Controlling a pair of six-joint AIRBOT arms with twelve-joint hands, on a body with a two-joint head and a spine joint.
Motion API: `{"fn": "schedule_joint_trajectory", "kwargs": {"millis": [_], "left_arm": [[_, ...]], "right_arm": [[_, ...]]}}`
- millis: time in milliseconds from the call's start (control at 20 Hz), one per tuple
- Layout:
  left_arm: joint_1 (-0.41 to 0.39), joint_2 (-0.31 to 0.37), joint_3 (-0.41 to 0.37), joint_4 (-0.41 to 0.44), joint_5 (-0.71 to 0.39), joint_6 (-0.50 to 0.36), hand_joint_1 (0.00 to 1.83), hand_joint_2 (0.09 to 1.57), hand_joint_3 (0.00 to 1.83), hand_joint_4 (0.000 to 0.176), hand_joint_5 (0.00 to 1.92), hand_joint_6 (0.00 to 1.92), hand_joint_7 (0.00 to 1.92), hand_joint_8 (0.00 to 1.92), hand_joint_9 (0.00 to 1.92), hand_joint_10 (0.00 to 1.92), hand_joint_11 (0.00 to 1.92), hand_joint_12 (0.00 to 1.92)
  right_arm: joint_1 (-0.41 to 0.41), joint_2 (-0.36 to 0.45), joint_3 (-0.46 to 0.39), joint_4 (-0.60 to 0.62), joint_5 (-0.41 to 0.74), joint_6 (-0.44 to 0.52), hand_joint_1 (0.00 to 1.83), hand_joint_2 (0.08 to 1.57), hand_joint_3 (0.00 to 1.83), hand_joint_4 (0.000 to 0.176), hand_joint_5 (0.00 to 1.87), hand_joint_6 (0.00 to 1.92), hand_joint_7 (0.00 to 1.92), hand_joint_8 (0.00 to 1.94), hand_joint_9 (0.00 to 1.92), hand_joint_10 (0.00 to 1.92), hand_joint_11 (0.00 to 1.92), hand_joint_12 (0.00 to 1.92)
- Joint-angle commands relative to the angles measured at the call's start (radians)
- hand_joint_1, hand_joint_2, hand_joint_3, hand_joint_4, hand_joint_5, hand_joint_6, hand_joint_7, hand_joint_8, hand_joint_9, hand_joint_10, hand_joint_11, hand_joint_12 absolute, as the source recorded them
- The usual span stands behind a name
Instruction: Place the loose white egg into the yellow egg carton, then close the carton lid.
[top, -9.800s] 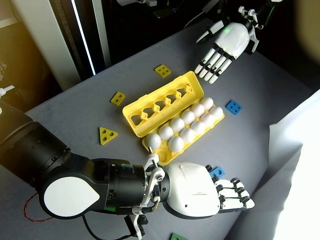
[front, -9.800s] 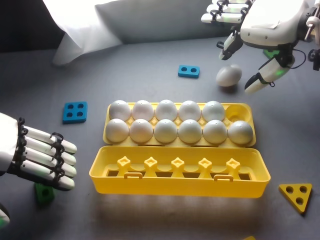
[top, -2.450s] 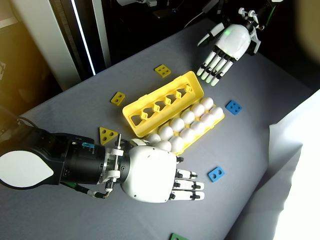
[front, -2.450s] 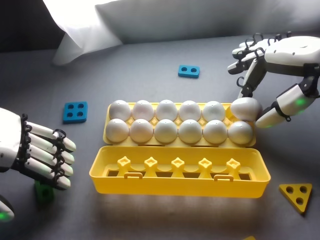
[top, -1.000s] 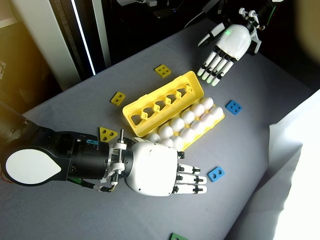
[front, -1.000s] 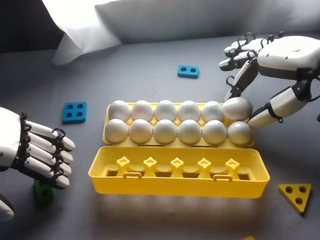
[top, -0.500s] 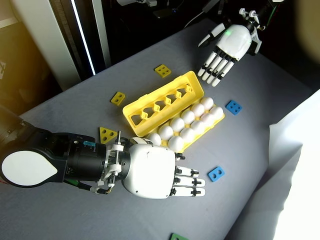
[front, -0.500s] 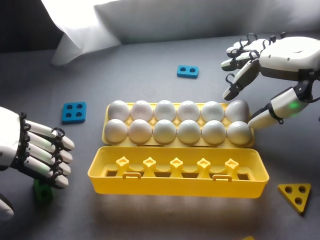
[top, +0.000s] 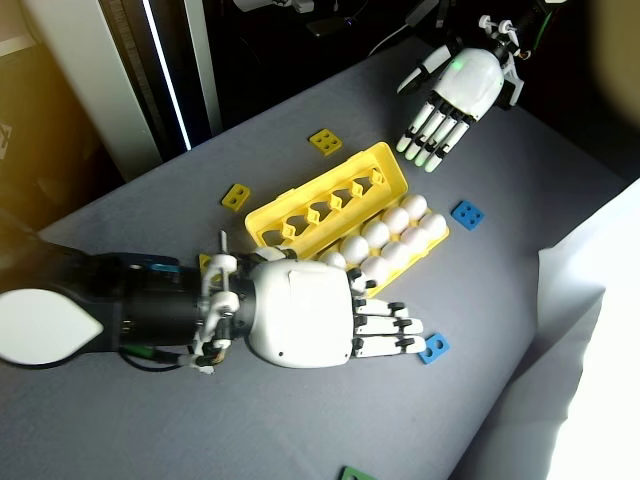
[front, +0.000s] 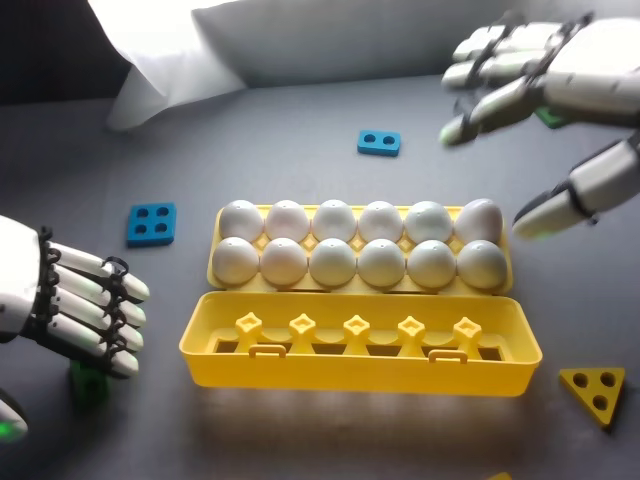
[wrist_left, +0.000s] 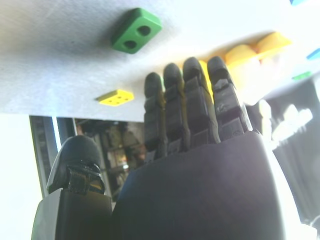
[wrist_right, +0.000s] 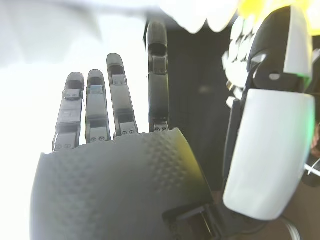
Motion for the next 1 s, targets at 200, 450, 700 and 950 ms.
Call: {"fn": "schedule_joint_trajectory", "kwargs": {"millis": [200,450,700,950], "left_arm": [[0.007,0.015,-0.021,-0.064,-0.036,-0.025,0.0,1.3,0.0,0.0,0.38,0.0,0.34,0.01,0.25,0.0,0.0,0.34],[0.016,0.016,-0.067,-0.065,-0.02,-0.026,0.0,1.29,0.0,0.0,0.35,0.0,0.31,0.0,0.24,0.0,0.0,0.34],[0.018,0.014,-0.112,-0.065,0.018,-0.036,0.0,1.3,0.0,0.0,0.28,0.0,0.26,0.0,0.19,0.0,0.0,0.22],[0.021,0.013,-0.151,-0.065,0.049,-0.046,0.0,1.3,0.0,0.0,0.26,0.0,0.24,0.0,0.2,0.0,0.01,0.25]], "right_arm": [[0.026,0.115,-0.163,-0.141,0.002,0.05,0.46,0.81,0.01,0.139,0.17,0.0,0.01,0.0,0.0,0.0,0.0,0.0],[0.023,0.245,-0.322,-0.132,-0.105,0.13,0.47,0.81,0.0,0.086,0.13,0.0,0.01,0.0,0.0,0.0,0.0,0.0],[0.077,0.353,-0.445,-0.089,-0.17,0.132,0.45,0.8,0.0,0.043,0.15,0.01,0.04,0.01,0.0,0.0,0.0,0.0],[0.099,0.376,-0.452,-0.035,-0.257,0.128,0.43,0.81,0.0,0.025,0.1,0.0,0.02,0.0,0.0,0.0,0.0,0.0]]}}
